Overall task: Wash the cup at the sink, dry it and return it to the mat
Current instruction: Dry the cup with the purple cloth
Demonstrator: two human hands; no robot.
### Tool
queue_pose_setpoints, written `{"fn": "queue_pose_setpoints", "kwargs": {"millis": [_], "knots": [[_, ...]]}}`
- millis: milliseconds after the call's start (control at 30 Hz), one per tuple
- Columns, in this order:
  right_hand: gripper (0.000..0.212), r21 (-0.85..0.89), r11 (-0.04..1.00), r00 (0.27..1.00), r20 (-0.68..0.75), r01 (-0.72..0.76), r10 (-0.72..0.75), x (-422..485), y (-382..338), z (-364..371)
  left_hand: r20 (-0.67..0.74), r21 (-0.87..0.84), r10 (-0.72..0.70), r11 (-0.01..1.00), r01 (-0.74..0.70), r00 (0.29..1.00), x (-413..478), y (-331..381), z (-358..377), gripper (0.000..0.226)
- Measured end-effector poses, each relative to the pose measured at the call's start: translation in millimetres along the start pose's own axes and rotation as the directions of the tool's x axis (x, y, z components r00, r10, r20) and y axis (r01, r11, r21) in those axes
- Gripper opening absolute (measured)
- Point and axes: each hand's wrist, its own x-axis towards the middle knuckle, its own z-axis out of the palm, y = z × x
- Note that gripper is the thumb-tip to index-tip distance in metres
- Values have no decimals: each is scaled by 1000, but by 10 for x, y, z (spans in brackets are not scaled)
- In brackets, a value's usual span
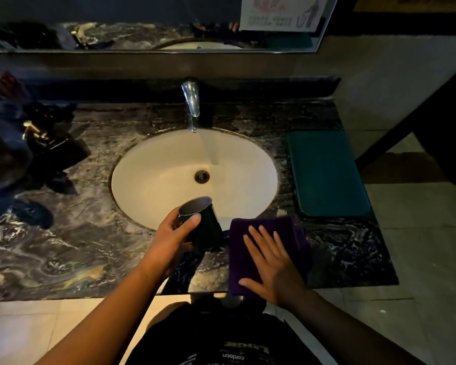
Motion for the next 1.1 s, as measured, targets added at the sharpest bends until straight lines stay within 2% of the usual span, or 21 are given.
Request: {"fn": "queue_pose_setpoints", "kwargs": {"millis": [267, 467, 667, 733, 900, 1100], "knots": [[124, -132, 990, 977, 214, 45, -16, 54, -9, 42, -56, 1, -21, 1000, 21, 998, -82, -40, -46, 62], [133, -143, 989, 968, 251, 41, -4, 78, -15, 63, -57, -51, -36, 998, 33, 998, -80, -18, 50, 60], [141, -192, 976, 956, 291, 102, -43, 82, 25, 67, -49, -61, -13, 998, 10, 999, -48, 79, 171, 37], [141, -209, 972, 957, 286, 108, -44, 83, 27, 79, -47, -60, -7, 998, 4, 999, -41, 81, 183, 35], [132, -201, 975, 969, 243, 93, -42, 69, 15, 122, -57, -66, -31, 997, 27, 998, -59, 14, 153, 52], [112, -175, 983, 979, 204, 62, -25, 44, -13, 175, -79, -62, -51, 997, 46, 996, -95, -70, 111, 51]]}}
